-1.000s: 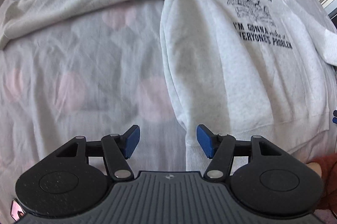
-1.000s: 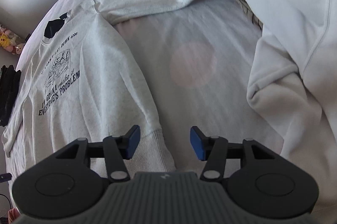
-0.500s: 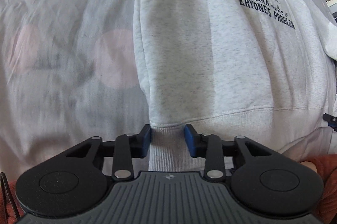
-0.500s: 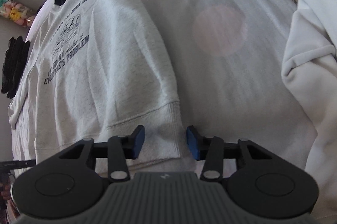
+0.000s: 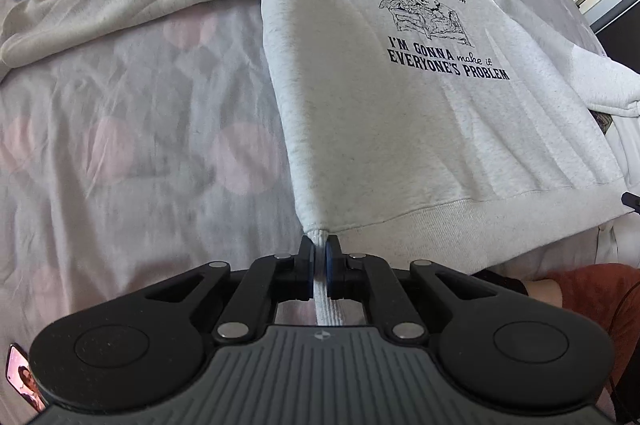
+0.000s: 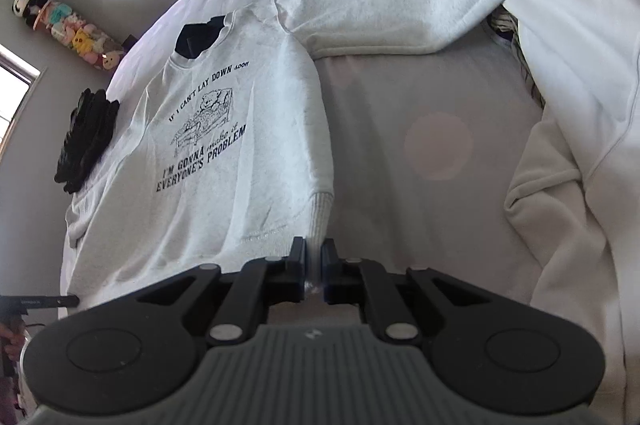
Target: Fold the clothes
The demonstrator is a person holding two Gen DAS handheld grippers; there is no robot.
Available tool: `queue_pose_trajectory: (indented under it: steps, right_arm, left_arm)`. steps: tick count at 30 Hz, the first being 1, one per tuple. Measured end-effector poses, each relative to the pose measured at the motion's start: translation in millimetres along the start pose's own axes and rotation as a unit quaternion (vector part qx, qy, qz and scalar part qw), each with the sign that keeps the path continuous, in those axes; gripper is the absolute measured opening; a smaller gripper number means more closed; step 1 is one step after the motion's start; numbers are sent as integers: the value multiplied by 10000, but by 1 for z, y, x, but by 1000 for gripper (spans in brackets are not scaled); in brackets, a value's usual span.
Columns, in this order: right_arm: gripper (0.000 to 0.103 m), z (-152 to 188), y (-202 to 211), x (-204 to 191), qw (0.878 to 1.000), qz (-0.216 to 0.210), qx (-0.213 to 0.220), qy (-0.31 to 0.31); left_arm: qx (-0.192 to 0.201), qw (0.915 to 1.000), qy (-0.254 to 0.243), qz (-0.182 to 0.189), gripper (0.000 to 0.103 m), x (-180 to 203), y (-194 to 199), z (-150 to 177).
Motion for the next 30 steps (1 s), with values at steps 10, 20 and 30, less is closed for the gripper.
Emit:
queue_pose_trajectory:
  steps: [10, 20, 30]
  right_arm:
    - [9, 22, -36, 13, 9985, 378, -397, 38]
    - [31, 10, -42, 0, 9984, 557, -75, 98]
    - [46, -4, -63, -35, 9954, 363, 890, 46]
  left_arm:
    - [-186, 9995, -114, -237, 14, 3, -21, -2]
    - [1043, 9907, 512, -714, 21, -83, 88, -40]
    - [1668, 9715, 990, -1360, 25, -201, 122, -69]
Point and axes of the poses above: each gripper's, at about its wrist camera, not at the fingertips, and y roughly against the way its jaws point, x to its right, z to its underside, the point moved 7 cm from there along -y, roughly the way its jaws point, and after that the axes turned 3 degrees about -z, right-handed, at the moved point
